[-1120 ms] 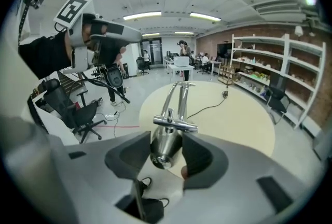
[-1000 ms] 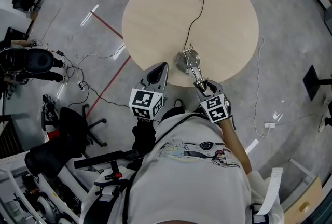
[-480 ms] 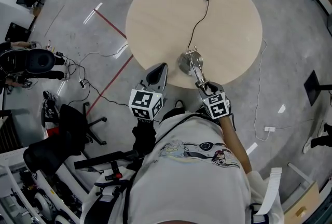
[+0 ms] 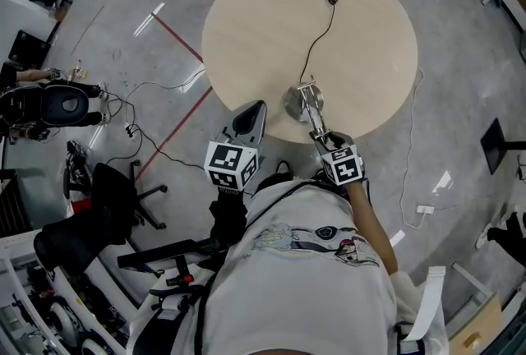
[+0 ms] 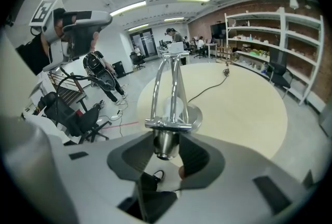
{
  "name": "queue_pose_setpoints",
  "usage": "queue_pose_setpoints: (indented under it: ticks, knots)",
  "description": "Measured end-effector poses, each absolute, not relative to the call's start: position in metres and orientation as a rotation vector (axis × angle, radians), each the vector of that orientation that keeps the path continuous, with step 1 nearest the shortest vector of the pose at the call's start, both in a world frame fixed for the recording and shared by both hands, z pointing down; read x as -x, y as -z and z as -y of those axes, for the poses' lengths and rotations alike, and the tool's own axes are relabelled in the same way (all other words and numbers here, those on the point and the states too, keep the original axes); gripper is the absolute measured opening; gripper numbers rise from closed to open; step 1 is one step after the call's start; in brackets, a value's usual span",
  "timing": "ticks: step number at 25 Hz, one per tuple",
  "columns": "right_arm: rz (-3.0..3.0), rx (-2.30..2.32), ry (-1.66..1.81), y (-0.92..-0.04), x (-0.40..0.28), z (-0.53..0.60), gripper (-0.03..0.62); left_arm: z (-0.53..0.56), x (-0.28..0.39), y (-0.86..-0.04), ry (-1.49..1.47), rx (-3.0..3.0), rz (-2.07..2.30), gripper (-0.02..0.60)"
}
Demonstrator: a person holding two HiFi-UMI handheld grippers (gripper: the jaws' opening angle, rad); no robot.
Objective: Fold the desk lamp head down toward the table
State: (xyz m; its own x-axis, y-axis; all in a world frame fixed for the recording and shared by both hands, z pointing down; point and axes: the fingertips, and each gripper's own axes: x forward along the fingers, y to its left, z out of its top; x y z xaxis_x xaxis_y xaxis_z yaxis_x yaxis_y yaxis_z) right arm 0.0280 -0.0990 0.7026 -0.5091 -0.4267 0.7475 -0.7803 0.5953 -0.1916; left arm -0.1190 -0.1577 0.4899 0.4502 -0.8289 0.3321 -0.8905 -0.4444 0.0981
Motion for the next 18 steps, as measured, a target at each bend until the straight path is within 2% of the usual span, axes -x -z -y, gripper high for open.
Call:
queue_pose_setpoints:
  ticks: [8, 13, 14, 16, 18]
  knots:
    - [2.178, -0.888, -0.692, -0.701, -0.032, 0.095, 0.158, 0.165, 0.126, -0.491, -0.33, -2.443, 1.488, 0.0]
    - [2.255, -1.064, -0.639, -0.643, -0.065, 0.117, 0.158, 0.174, 0.129, -0.484, -0.296, -2.449, 1.484, 0.0]
    - [2.282, -1.129, -0.617, -0.625, -0.071, 0.128, 0.15, 0.176, 0.127, -0.482, -0.289, -2.457, 1.476, 0.0]
    - [2.339, -1.26, -0.568, -0.586, -0.081, 0.149, 0.079, 0.181, 0.122, -0.477, -0.277, -2.476, 1.461, 0.0]
    - [2.396, -1.374, -0.515, -0.548, -0.088, 0.165, 0.035, 0.186, 0.117, -0.471, -0.268, -2.501, 1.445, 0.0]
